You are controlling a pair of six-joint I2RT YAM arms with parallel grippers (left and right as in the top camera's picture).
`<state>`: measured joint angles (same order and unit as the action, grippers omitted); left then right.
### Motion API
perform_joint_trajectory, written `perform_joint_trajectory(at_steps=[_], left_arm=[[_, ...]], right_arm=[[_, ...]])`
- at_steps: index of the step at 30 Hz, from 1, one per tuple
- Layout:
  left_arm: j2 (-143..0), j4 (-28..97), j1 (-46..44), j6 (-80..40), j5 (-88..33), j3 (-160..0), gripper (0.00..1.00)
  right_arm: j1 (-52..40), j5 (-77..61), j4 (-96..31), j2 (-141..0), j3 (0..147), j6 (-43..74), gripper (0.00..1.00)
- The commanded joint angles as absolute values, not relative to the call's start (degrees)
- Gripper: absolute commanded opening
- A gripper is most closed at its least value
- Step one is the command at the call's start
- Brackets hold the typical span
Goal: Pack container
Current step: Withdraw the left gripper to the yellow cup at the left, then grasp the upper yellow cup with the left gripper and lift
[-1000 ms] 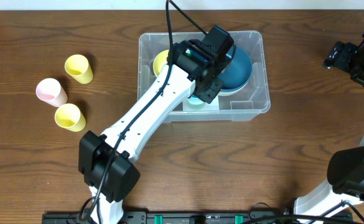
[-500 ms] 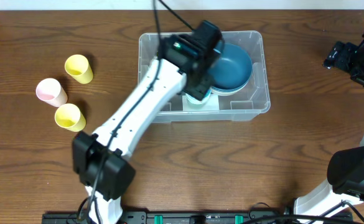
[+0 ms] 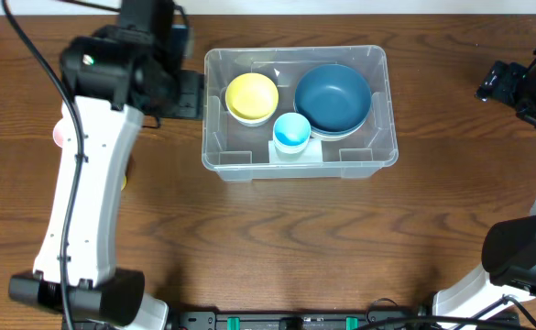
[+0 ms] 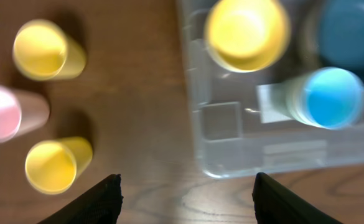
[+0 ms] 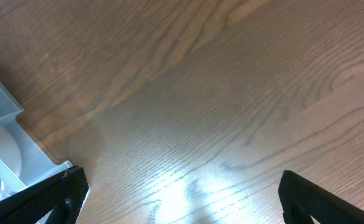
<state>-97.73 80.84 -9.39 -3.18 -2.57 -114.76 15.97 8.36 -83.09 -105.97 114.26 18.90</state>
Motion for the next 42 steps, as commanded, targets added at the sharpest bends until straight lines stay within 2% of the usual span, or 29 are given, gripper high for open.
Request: perform_joint_trajectory(at_steps=[1, 12, 19, 36, 39, 42], left_arm=[[-100.73, 81.58, -4.71, -7.73, -2.11, -112.01, 0.68], [-107.31, 74.15, 4.56, -7.49, -2.13, -108.86, 0.69], [-111.00, 61.89, 5.26, 5.06, -1.96, -108.86, 0.76], [-125.56, 51.94, 8.73, 7.73, -1.91, -108.86, 0.75], [-127.37, 52.16, 8.71, 7.68, -1.93, -108.86, 0.68], [-128.44, 52.84, 8.71, 6.87, -1.91, -108.86, 0.38]], right_arm=[[16.23, 8.32, -83.13, -106.10, 114.21, 19.70, 0.99], [16.23, 8.32, -83.13, -106.10, 114.21, 19.70, 0.99], [16.23, 8.32, -83.13, -106.10, 114.21, 19.70, 0.99], [16.23, 8.32, -83.13, -106.10, 114.21, 19.70, 0.99], [16.21, 8.32, -83.13, -106.10, 114.21, 19.70, 0.99], [16.19, 8.32, -83.15, -106.10, 114.21, 19.70, 0.99]])
